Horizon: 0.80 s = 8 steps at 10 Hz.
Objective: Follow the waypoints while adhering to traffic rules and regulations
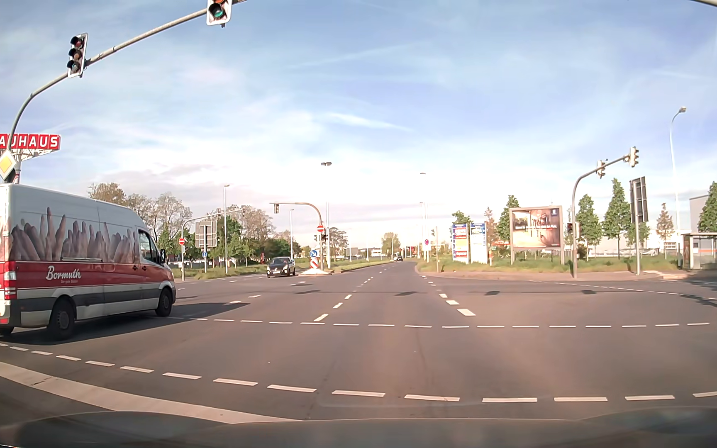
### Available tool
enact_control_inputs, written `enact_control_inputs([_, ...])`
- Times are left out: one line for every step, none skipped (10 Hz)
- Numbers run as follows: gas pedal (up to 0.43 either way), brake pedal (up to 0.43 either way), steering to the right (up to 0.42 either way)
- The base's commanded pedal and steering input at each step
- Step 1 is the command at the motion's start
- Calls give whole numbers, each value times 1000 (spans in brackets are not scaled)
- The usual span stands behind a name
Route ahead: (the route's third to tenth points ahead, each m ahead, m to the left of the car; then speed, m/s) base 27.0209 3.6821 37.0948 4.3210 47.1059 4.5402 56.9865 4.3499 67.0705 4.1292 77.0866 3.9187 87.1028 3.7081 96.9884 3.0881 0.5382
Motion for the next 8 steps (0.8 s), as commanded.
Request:
enact_control_inputs([0,207,-6])
enact_control_inputs([0,207,-6])
enact_control_inputs([0,201,-5])
enact_control_inputs([0,189,-6])
enact_control_inputs([0,183,-5])
enact_control_inputs([0,183,-5])
enact_control_inputs([0,183,-6])
enact_control_inputs([0,183,-6])
